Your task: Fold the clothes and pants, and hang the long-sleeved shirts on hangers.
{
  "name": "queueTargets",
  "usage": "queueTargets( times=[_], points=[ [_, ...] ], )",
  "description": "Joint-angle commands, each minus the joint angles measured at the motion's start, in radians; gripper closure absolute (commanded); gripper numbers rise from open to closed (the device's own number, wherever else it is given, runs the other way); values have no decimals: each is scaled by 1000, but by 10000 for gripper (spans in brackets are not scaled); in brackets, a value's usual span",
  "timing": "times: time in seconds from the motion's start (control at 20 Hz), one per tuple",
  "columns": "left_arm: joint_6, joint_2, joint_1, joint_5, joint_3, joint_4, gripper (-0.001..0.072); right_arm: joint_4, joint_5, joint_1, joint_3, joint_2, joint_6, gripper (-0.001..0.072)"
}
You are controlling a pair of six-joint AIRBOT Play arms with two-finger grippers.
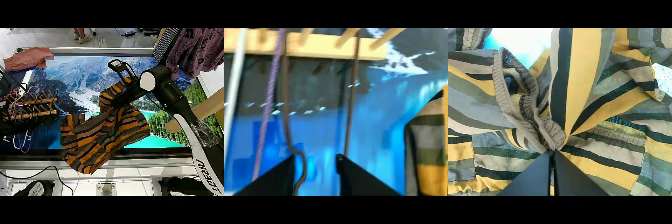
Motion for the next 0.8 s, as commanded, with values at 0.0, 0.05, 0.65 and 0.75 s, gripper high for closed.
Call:
queueTargets(
  times=[0.0,0.05,0.65,0.75],
  points=[
    [105,-79,-6,-90,0,-112,446,1,0,0,0,1,0,691],
    [105,-96,-6,-100,0,-113,446,1,0,-1,0,1,0,691],
    [90,101,-9,36,7,-154,624,2,-8,-1,0,1,1,691],
    [46,151,-45,211,7,-242,382,22,-26,-1,0,1,0,691]
  ],
)
